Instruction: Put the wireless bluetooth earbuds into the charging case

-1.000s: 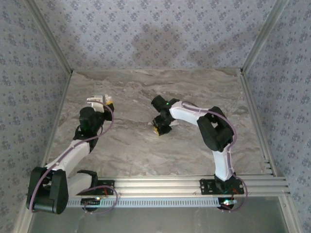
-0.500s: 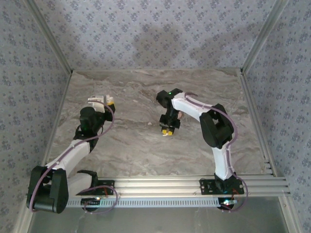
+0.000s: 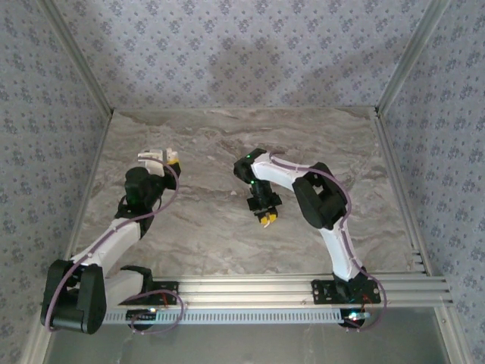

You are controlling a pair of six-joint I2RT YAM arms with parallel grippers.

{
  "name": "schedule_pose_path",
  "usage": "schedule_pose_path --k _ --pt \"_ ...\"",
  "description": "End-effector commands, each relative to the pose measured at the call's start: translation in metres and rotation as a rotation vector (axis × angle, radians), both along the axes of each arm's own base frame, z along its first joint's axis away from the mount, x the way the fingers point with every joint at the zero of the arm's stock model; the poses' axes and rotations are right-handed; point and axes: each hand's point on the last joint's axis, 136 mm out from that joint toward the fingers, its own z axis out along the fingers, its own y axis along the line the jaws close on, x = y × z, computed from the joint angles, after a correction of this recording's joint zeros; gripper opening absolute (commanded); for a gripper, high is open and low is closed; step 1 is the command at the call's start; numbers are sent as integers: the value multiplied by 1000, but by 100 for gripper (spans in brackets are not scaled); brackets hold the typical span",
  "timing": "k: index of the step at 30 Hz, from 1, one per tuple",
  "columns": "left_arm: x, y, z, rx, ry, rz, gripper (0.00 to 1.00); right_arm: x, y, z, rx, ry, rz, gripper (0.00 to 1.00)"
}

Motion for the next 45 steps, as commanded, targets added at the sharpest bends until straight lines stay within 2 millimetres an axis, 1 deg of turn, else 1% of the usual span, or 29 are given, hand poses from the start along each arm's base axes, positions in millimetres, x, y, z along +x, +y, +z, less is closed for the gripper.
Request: schedule_pose_path --k 1,8,10,11,13,15,17,18,20,22,26,30,33,34,35,38,45 --pt "-1 -5 17 2 -50 -23 16 -8 -12 -1 -71 43 112 19" --pt "-1 -8 16 8 -46 -31 16 -4 -5 -11 -45 35 100 24" --pt "-2 -8 15 12 -47 -34 15 -1 -2 -9 -33 26 92 29" --pt "-2 -8 15 17 -47 -34 16 2 0 -5 -25 15 83 34" --pt "-2 -8 16 20 -49 -31 16 5 3 4 -4 -2 56 40" --pt "-2 -8 15 23 -48 -31 16 11 7 17 22 -31 4 43" --pt "-2 -8 15 20 -47 -32 16 15 10 36 55 -72 -72 44" --pt "-2 -8 16 21 -49 -33 15 18 11 44 70 -94 -123 44" --pt "-2 -8 17 21 -49 -32 16 18 17 57 117 -133 -278 44" --pt "-2 -8 17 23 -49 -33 16 17 23 63 172 -162 -459 43" --pt "-2 -9 17 21 -46 -35 15 16 23 56 231 -244 -810 40" --pt "-2 -13 14 5 -35 -50 15 13 14 39 228 -265 -994 39" --pt "-2 -14 13 4 -36 -52 15 12 14 33 227 -253 -1043 38" --pt "-2 -14 13 5 -36 -53 15 5 7 23 195 -241 -1049 38" --pt "-2 -14 13 4 -37 -55 15 4 4 21 182 -238 -1051 37" --pt "-3 -15 12 7 -33 -59 15 2 -3 15 148 -240 -1053 36" --pt "-3 -17 12 16 -39 -67 15 3 -5 4 127 -224 -1054 35"
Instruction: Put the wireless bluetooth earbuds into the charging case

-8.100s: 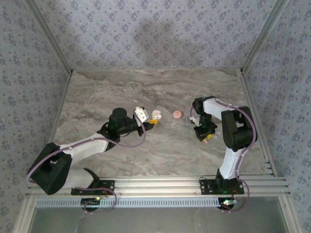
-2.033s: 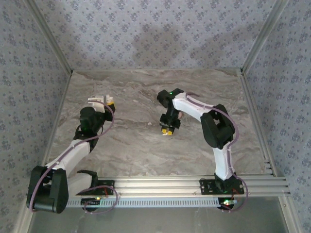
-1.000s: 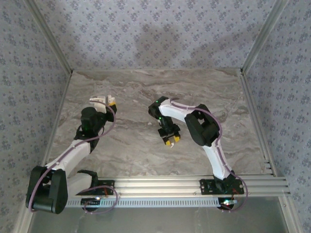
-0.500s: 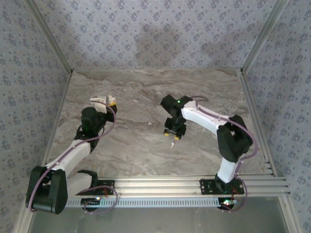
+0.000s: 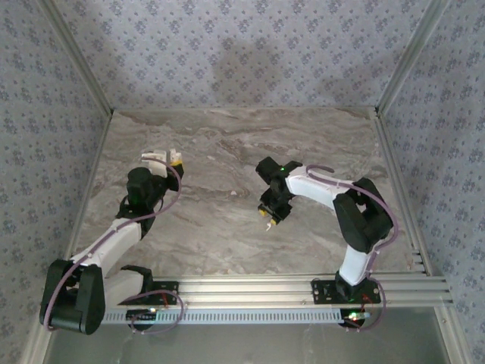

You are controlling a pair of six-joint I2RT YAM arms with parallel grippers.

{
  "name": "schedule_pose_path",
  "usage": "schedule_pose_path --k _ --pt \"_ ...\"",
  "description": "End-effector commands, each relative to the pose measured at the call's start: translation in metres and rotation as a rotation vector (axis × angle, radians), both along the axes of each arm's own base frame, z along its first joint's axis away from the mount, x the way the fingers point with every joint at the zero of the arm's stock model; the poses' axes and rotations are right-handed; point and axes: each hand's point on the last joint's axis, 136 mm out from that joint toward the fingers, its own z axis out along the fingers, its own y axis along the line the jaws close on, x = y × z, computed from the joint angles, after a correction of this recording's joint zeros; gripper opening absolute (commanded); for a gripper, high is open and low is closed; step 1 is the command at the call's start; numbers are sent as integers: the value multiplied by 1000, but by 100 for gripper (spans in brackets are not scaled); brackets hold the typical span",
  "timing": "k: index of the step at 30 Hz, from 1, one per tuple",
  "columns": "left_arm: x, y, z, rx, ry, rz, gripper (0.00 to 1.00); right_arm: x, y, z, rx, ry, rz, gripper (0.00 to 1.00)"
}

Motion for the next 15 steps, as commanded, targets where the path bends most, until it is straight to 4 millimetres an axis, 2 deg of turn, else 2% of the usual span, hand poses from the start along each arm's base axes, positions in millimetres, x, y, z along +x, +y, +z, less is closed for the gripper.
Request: schedule_pose_path --k 1,15 --pt "1 -6 13 0 -39 -25 15 -7 -6 -12 -30 47 -32 35" --pt "1 -6 10 2 -31 -27 16 -23 -10 -27 -45 102 -30 34"
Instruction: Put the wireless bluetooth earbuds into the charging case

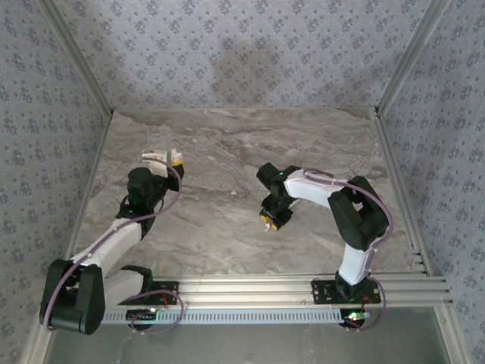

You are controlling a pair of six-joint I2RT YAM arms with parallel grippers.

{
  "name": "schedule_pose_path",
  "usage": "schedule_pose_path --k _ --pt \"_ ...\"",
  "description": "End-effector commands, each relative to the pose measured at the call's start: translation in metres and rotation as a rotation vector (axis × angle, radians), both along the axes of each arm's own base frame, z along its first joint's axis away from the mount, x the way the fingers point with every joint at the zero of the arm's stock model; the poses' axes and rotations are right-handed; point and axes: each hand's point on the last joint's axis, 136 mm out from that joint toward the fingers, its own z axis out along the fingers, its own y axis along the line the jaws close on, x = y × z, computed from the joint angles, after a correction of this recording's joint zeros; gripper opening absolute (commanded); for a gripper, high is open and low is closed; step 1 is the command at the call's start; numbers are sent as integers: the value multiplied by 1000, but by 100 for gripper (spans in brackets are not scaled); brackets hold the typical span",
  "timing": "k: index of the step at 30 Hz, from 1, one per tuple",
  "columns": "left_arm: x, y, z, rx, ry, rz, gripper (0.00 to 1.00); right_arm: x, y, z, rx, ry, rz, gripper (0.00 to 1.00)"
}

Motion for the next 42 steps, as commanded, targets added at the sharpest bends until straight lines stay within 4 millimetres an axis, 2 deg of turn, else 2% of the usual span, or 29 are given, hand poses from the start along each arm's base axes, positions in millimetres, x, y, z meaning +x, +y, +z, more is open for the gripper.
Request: schedule_pose_path --k 1,6,15,19,26,28,32,42 --pt "1 -5 10 2 -31 -22 16 -10 -3 -8 -25 50 -11 34" --pt "1 -5 10 -1 -29 -24 15 -11 4 -8 -22 52 17 33" --pt "1 -6 10 -4 -29 -25 15 -12 3 -12 -34 74 59 27" --pt "1 -6 9 -2 -25 -26 15 -11 7 -13 -21 73 61 28" --pt "0 -7 10 -2 -26 -28 15 -14 10 -7 -36 71 99 30" --pt "1 -7 9 -3 -25 -28 15 -8 15 0 -37 50 133 30" --pt "0 -7 8 0 -22 -30 16 -13 9 1 -83 76 213 31" --pt "-1 -7 9 2 -24 -29 16 -20 4 -8 -91 107 216 31"
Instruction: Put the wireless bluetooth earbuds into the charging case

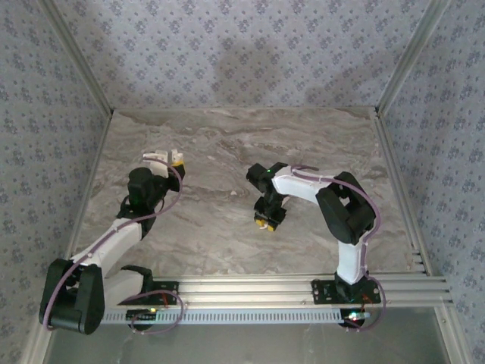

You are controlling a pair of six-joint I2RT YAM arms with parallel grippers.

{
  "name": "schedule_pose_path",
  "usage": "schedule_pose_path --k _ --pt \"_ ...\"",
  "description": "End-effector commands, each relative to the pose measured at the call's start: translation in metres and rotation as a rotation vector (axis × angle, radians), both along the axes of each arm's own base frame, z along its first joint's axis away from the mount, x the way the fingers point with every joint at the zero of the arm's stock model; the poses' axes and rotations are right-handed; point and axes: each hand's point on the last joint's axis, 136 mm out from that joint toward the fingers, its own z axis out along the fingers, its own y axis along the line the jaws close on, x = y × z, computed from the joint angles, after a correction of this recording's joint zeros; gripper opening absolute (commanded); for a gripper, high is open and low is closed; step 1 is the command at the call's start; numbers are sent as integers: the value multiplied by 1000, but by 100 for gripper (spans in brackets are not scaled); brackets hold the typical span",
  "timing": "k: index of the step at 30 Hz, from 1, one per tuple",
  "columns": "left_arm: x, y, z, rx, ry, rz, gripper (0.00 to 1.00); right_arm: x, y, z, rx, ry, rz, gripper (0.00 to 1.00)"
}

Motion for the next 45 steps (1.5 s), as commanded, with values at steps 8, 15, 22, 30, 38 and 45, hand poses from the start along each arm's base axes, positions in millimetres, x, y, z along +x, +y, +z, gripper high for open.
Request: schedule_pose_path --k 8,15,22,30,38,45 --pt "0 -5 9 3 -23 -23 15 3 -7 -2 -31 -11 -17 32" --pt "0 -6 9 1 -23 -26 15 14 -7 16 -25 -75 -40 36" --pt "0 -5 10 4 -25 -25 15 11 -4 4 -1 -56 -93 36" --pt "-1 -5 10 6 -24 -24 15 10 -4 0 4 -51 -118 33" --pt "0 -5 9 6 -21 -24 15 1 -18 -9 -37 -33 -127 25" --pt "0 -6 8 4 -17 -28 15 6 -20 -6 -41 -77 -139 19"
